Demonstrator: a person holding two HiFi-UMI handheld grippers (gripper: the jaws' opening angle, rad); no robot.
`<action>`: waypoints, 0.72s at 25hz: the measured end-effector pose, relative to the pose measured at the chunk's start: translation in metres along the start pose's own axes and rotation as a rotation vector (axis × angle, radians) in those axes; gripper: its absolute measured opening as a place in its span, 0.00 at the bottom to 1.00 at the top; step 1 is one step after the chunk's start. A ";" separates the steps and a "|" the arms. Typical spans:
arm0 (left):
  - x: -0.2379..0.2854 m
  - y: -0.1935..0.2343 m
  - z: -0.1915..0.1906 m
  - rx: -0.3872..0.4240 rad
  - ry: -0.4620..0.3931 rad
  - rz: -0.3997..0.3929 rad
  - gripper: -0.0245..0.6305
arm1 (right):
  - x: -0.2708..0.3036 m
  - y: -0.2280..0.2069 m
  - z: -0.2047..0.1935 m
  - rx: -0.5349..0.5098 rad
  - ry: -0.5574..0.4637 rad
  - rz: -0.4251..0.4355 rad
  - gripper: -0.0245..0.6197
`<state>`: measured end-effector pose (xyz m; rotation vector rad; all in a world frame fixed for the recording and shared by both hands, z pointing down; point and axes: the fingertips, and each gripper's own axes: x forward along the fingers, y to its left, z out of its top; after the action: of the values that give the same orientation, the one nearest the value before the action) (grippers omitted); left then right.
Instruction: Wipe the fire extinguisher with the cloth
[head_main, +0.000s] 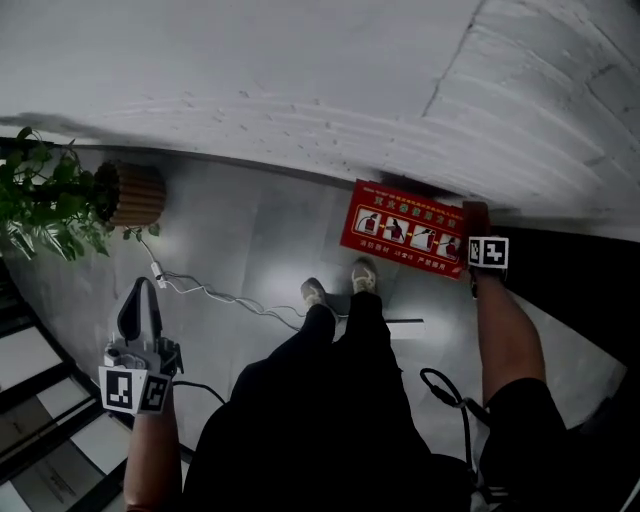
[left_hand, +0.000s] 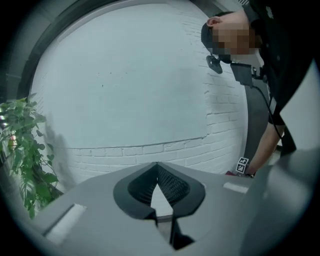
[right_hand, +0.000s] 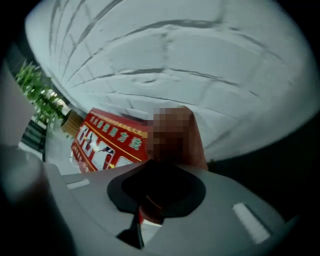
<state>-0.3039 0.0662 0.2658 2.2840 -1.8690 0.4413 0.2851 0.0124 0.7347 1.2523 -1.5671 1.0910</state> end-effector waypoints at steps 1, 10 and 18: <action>0.001 -0.002 0.001 0.003 -0.008 -0.001 0.04 | -0.007 -0.014 -0.004 0.073 -0.021 -0.017 0.11; -0.017 0.005 0.006 0.023 -0.032 0.063 0.04 | 0.003 0.155 0.055 -0.068 -0.230 0.325 0.11; -0.082 0.035 -0.008 0.083 0.034 0.246 0.04 | 0.057 0.336 0.070 -0.474 -0.122 0.481 0.11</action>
<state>-0.3535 0.1380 0.2447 2.0870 -2.1622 0.5957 -0.0603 -0.0271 0.7270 0.6461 -2.1346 0.8536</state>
